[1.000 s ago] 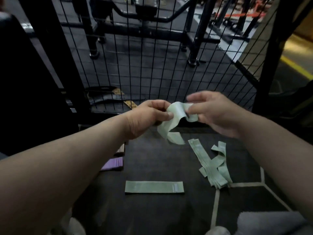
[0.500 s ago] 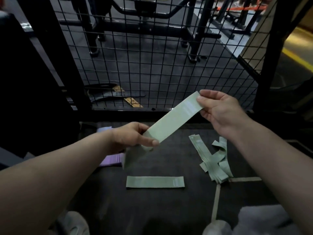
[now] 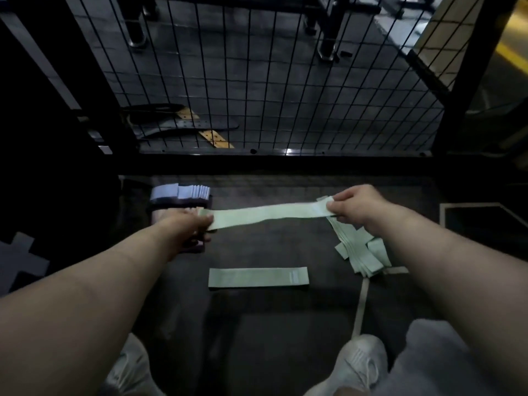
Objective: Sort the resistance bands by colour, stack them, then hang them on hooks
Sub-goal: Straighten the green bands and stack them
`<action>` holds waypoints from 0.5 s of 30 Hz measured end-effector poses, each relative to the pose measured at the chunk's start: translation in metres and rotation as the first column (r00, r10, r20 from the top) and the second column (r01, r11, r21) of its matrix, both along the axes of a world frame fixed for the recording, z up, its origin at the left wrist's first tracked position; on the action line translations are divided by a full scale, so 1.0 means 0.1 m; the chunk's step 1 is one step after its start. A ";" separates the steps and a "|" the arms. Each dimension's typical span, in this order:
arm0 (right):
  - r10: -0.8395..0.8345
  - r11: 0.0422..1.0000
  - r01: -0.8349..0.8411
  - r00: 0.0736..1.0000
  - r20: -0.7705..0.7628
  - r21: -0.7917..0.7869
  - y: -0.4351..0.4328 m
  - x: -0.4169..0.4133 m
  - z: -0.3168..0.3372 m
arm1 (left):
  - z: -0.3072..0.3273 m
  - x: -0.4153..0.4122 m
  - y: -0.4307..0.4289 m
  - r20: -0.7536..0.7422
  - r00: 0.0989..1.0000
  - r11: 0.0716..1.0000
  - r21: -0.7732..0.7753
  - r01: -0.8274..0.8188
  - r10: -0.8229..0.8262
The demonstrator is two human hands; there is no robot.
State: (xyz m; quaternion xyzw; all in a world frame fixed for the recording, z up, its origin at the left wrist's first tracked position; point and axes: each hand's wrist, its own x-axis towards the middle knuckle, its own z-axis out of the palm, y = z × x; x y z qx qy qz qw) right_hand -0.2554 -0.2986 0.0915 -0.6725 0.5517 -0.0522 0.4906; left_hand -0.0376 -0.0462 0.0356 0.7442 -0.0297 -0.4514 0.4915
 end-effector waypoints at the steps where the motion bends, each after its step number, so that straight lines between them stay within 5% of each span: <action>1: -0.022 1.000 0.023 0.999 -0.023 0.018 0.04 -0.01 -0.14 | -0.12 -0.02 -0.02 -0.009 0.999 0.998 0.023 -0.050 0.050; 8: -0.169 0.968 0.208 0.954 -0.249 0.138 0.40 -0.13 -1.38 | -0.93 -0.25 -0.04 0.070 0.997 0.966 0.251 -0.061 0.045; 15: -0.254 0.954 0.291 0.917 -0.306 0.080 0.54 -0.22 -2.12 | -1.51 -0.38 0.02 0.058 0.991 0.913 0.385 -0.137 0.124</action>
